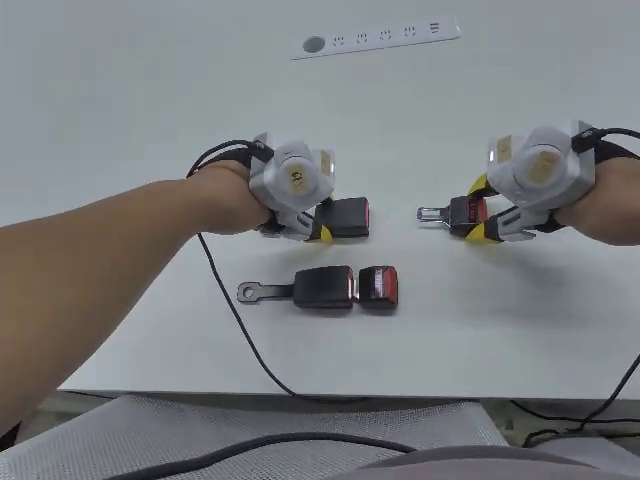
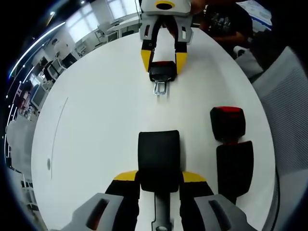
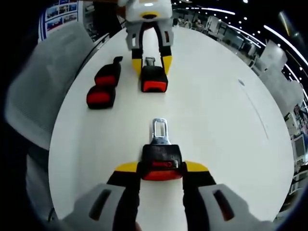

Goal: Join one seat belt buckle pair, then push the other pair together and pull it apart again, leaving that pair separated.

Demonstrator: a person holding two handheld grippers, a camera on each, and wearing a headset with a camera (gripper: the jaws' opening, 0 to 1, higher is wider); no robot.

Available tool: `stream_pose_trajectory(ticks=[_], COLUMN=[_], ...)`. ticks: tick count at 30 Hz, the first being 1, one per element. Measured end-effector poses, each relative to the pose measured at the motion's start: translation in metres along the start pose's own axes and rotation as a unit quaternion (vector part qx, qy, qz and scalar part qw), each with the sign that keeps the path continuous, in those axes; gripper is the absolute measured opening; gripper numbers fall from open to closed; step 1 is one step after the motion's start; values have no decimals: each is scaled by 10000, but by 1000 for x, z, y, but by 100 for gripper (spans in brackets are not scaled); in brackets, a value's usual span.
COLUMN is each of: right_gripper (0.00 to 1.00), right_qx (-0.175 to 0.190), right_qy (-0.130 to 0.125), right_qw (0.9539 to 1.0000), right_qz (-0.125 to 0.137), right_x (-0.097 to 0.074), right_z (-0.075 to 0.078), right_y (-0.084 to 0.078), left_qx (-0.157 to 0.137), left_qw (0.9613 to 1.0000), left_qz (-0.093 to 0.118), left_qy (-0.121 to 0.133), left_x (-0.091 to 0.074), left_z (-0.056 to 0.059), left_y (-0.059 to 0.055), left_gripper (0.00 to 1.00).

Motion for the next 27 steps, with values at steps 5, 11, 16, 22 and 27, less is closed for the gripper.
stream_pose_trajectory(ticks=[5,11,16,22,27], right_gripper=[34,36,38,52,57], right_qx=[-59,5,298,426,515], right_qy=[25,11,-192,-450,-666], right_qw=[9999,9999,9991,9979,9962], right_qz=[-94,-169,-224,-191,210], right_x=[0,-1,-3,-20,-37], right_z=[1,0,1,-10,-32], right_y=[0,-1,-2,-1,18], left_qx=[55,46,95,34,-622], left_qw=[10000,9998,9986,9977,9901], left_qz=[40,-13,-141,-33,556], left_qy=[-5,171,505,682,1127], left_x=[0,-2,-3,-22,-48], left_z=[0,4,-2,7,24], left_y=[1,3,3,2,1], left_gripper=[32,32,42,50,53])
Point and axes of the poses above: the centre of the closed fingertips' face, and the gripper's own axes: x roughly forward along the fingers, z roughly to its right, y roughly out of its top, the point moved 7 cm from there along -x, roughly backward along the fingers, and after that the axes turned 3 degrees about z, right-handed, at the moved point
